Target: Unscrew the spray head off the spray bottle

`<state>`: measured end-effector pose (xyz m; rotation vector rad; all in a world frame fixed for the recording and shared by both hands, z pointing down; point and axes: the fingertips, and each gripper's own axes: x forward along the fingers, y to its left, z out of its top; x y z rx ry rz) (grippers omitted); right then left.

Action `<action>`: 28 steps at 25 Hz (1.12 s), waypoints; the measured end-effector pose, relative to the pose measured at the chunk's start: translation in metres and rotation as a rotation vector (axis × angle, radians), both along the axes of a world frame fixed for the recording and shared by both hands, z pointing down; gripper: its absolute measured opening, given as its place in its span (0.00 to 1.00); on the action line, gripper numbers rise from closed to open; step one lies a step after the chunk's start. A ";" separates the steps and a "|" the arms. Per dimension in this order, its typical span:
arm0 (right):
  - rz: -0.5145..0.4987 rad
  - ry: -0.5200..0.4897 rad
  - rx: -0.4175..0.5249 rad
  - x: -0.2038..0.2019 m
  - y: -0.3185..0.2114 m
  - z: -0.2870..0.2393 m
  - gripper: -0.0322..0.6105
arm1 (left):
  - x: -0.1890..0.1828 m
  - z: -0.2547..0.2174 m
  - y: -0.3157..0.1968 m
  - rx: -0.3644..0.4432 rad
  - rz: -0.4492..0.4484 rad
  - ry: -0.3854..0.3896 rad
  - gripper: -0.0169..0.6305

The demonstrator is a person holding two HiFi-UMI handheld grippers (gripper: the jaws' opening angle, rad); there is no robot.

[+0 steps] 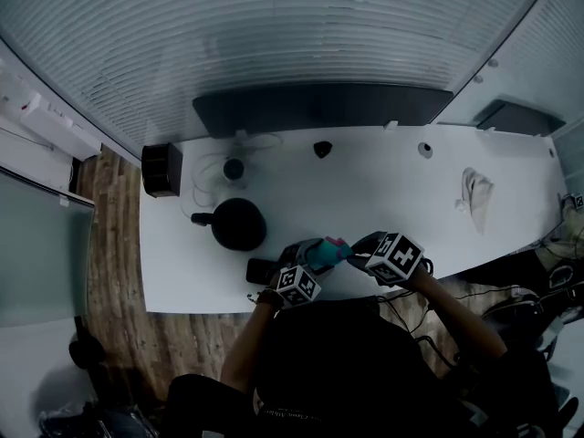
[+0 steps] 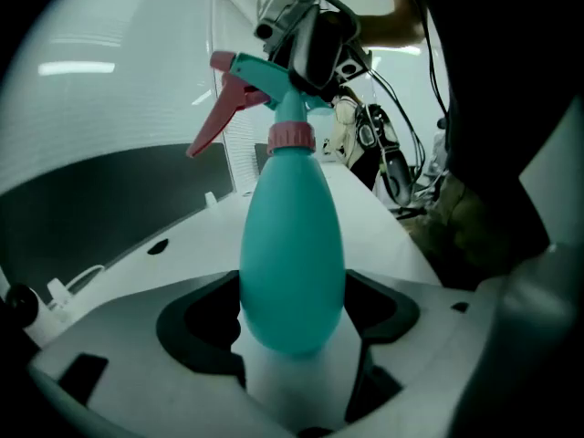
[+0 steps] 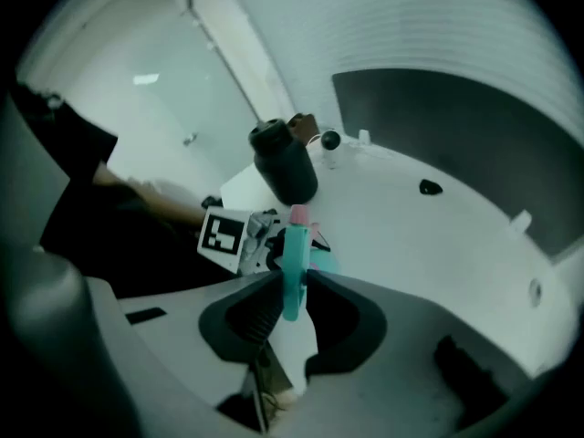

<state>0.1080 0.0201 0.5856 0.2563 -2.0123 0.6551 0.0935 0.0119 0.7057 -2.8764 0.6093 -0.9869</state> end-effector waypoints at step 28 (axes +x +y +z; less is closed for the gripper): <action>-0.170 -0.116 0.489 0.001 -0.027 -0.081 0.14 | -0.027 -0.023 -0.022 -0.212 -0.222 0.394 0.57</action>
